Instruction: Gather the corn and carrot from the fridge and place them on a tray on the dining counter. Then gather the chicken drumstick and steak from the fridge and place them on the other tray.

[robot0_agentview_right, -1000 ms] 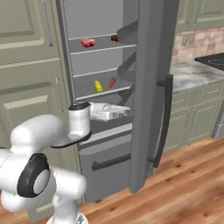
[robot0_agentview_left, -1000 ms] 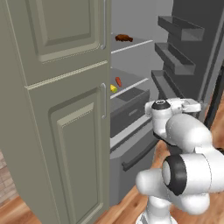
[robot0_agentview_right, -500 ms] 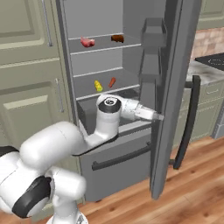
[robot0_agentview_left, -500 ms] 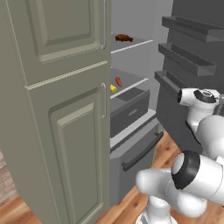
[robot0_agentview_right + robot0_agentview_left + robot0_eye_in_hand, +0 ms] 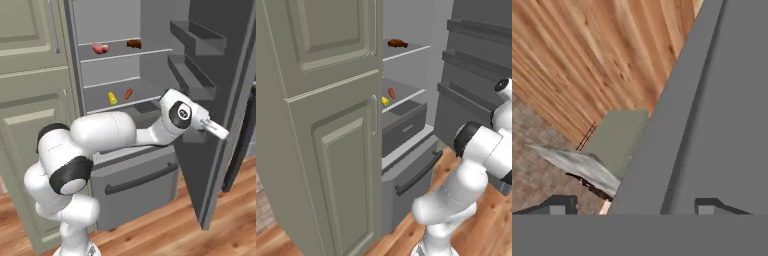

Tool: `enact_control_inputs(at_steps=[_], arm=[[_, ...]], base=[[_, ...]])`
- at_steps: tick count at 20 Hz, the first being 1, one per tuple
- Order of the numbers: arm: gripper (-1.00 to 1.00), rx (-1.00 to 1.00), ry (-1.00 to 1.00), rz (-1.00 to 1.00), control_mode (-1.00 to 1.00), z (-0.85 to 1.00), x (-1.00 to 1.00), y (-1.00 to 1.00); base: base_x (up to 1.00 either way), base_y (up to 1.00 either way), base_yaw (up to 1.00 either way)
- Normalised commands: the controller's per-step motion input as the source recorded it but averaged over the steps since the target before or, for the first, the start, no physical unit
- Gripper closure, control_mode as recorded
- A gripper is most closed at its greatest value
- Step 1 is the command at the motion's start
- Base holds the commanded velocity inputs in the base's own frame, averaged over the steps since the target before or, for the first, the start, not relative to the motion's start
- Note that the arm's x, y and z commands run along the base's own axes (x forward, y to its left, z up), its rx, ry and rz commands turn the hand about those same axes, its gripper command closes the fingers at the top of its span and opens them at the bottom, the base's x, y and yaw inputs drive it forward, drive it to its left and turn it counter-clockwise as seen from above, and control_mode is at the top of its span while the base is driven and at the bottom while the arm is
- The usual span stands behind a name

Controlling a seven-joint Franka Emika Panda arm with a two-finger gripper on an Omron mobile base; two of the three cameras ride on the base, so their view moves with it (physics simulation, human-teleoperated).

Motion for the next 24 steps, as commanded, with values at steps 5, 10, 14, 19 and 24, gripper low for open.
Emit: enact_control_inputs(at_steps=[5,10,14,19,24], arm=[[-1.00,0.17,-0.35,-0.01,-1.00,-0.35,0.08,0.00],[-1.00,-0.20,-0.35,0.00,-1.00,0.29,-1.00,1.00],[-1.00,-0.25,-0.16,-0.02,-1.00,0.43,-0.91,1.00],[-1.00,-0.03,-0.22,-0.23,-1.00,-0.01,-0.16,1.00],[-1.00,0.30,-0.40,-0.52,-1.00,-0.06,0.25,0.60]], base=[[0.00,0.00,0.00],[0.00,0.00,0.00],[0.00,0.00,0.00],[0.00,0.00,0.00],[0.00,0.00,0.00]])
